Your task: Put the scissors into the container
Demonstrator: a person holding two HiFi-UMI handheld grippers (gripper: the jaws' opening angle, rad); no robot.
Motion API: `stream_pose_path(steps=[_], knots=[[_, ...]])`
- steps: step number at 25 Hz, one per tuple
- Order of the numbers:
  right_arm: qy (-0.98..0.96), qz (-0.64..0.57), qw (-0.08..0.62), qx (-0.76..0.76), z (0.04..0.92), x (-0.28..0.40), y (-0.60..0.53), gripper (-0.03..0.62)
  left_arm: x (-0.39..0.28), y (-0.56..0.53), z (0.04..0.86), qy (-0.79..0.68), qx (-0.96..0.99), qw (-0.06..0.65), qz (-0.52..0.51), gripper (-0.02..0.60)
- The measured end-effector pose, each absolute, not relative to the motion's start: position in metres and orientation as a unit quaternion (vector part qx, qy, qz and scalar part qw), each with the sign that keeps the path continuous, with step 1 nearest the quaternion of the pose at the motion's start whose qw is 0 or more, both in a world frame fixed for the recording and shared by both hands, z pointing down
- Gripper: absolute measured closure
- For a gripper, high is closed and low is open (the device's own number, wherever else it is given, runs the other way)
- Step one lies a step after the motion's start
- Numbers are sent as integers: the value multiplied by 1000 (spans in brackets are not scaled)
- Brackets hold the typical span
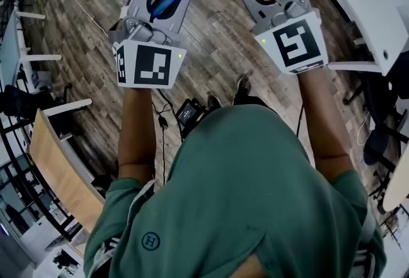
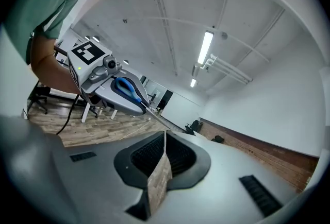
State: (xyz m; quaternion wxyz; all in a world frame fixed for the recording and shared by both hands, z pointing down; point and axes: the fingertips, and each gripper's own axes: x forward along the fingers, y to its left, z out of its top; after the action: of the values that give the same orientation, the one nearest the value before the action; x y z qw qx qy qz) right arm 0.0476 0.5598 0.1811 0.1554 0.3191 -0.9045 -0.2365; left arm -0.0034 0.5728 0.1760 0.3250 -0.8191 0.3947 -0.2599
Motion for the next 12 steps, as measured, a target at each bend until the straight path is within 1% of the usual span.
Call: stream_pose_path(steps=[12], knots=[[-916,-233,130,300,183,87,480,586,37,496,174,415,-802,328,-279,548]])
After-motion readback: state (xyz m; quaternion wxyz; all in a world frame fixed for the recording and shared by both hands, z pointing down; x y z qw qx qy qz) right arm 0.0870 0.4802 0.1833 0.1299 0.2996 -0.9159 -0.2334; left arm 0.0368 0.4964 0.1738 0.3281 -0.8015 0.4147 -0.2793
